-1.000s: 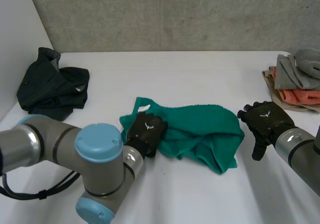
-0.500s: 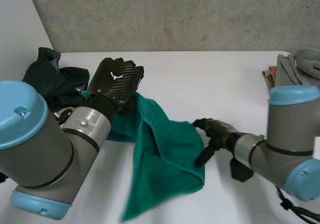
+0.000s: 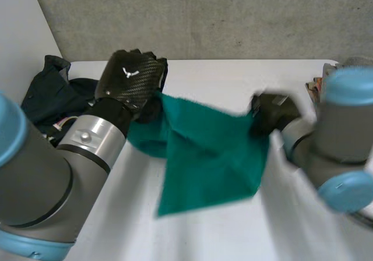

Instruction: Fold the laundry.

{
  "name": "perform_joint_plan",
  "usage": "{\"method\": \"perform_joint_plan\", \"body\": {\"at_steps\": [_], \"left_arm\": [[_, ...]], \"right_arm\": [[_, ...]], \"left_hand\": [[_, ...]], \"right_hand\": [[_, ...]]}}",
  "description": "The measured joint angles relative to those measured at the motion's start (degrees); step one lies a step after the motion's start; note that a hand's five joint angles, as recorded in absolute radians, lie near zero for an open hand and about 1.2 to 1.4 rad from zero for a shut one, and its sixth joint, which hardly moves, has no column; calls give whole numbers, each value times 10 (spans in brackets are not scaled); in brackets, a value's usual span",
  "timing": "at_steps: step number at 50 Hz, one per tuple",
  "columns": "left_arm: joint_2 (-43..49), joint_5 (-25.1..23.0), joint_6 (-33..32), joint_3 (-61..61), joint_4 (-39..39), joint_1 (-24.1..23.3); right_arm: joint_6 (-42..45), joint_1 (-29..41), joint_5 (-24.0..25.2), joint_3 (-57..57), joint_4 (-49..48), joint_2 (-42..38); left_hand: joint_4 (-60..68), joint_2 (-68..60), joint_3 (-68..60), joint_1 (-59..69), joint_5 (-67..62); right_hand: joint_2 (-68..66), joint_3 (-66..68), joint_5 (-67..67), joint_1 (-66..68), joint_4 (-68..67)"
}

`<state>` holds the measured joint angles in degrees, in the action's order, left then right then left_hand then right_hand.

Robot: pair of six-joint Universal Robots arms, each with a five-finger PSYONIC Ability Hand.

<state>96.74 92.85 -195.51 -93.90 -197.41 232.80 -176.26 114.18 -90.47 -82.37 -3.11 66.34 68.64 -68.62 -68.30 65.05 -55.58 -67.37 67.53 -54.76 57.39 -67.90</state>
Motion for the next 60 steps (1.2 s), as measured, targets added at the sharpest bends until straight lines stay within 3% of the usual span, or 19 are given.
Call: {"method": "perform_joint_plan", "body": {"at_steps": [2,4,10,19,23,25,27,32,34,36,42,51,60], "left_arm": [[-4,0,5,-1,0,1],[-13,-1,30,-7,1,4],[2,-3,69,-21,0,8],[115,-2,82,-25,-1,20],[133,-1,79,-24,1,37],[131,0,78,-25,2,46],[120,-1,77,-27,4,58],[88,-2,78,-37,9,81],[88,-2,78,-37,9,81],[70,-3,78,-46,12,89],[65,-3,79,-55,12,92],[67,-3,79,-56,12,92],[65,-3,80,-57,13,90]], "right_arm": [[25,-13,-2,2,-6,18],[112,-43,-1,19,-21,73],[174,-11,13,52,-27,95],[182,84,31,69,-21,-35],[181,102,30,68,-9,-70],[176,100,29,67,-4,-69],[163,83,28,64,4,-58],[114,6,32,49,36,-12],[114,6,32,49,36,-12],[71,-62,50,41,74,11],[48,-115,115,45,143,-39],[51,-111,195,45,175,-117],[39,-62,205,50,116,-149]], "left_hand": [[0,0,0,0,0],[2,0,0,0,0],[2,0,0,0,0],[2,-1,0,0,0],[2,-1,0,0,0],[2,-1,0,0,0],[2,-1,0,0,0],[2,-1,0,0,0],[2,-1,0,0,0],[2,-1,0,0,0],[2,-1,0,0,0],[2,-1,0,0,0],[2,-1,0,0,0]], "right_hand": [[0,0,0,0,0],[0,0,0,12,0],[0,0,-9,12,0],[5,-3,-11,14,6],[396,-379,341,-338,380],[525,-521,480,-441,521],[547,-554,508,-453,543],[547,-555,509,-453,543],[547,-555,509,-453,543],[547,-555,509,-453,543],[547,-555,509,-453,543],[547,-554,509,-453,543],[482,-481,454,-394,489]]}}
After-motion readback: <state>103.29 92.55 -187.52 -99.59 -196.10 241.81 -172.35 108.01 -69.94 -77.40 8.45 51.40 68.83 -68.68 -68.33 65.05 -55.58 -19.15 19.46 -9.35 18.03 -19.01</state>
